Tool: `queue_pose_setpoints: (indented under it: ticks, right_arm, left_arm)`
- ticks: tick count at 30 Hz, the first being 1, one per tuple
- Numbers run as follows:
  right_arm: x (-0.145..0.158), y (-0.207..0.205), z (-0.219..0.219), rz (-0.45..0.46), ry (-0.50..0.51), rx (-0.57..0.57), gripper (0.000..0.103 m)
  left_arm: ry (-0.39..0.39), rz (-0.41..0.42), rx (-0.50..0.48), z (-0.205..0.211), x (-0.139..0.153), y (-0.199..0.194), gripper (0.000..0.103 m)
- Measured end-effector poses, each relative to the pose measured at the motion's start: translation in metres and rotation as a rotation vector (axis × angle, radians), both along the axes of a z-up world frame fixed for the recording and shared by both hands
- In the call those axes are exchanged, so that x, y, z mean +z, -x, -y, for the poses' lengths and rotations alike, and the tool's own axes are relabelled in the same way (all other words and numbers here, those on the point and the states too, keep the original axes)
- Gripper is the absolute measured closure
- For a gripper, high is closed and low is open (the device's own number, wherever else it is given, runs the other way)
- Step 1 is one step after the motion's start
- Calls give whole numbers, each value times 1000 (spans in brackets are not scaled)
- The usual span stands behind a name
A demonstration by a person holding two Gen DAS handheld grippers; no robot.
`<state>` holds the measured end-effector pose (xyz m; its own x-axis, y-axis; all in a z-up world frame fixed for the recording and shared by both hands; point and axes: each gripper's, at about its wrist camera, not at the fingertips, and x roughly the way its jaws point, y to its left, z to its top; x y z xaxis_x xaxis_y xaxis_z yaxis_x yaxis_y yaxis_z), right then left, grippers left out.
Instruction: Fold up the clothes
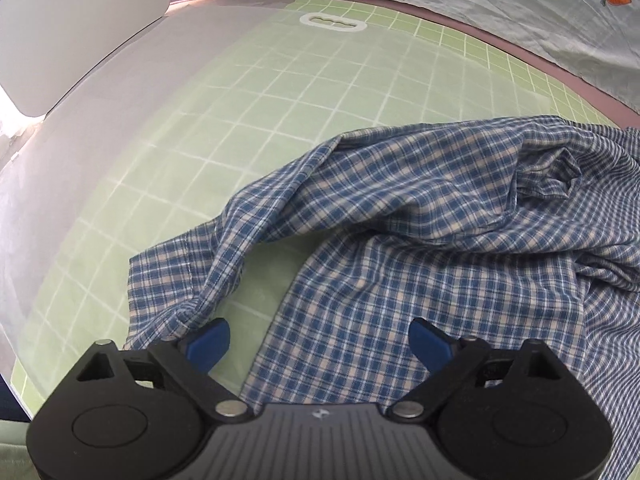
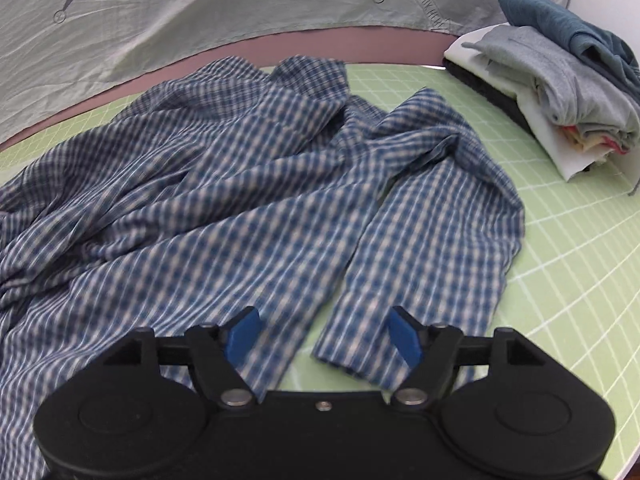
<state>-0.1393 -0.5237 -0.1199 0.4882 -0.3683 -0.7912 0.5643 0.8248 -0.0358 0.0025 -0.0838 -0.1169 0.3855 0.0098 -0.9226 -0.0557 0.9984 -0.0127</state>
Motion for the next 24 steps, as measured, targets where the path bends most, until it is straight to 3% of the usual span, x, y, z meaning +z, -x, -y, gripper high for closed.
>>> queue_pose_setpoints:
  ticks: [6,11,13,14,15,16,17,19,24]
  right_arm:
    - [-9,8,-39,16,-105,-2,31]
    - [-14,3,-48,-12,-132,3,44]
    - [-14,1,-50,-26,-125,9,45]
    - [-14,0,-51,-37,-111,19,49]
    - [-13,0,-53,-45,-92,40,64]
    - [-13,-1,-53,-40,-93,71,90]
    - [-12,-2,-53,-48,-91,89,99]
    - [-11,-2,-54,-56,-85,117,101]
    - [-8,5,-41,-59,-86,106,102]
  left_arm:
    - [22,3,-38,-10,0,-17,20]
    - [40,3,-91,-2,-6,-27,34]
    - [50,6,-103,2,-9,-32,48]
    - [48,13,-97,2,-9,-30,51]
    - [59,19,-92,1,-8,-29,60]
    - [69,26,-86,1,-8,-28,70]
    - [80,32,-81,1,-7,-27,73]
    - [106,42,-74,0,-6,-25,90]
    - [106,85,-70,1,6,-11,96]
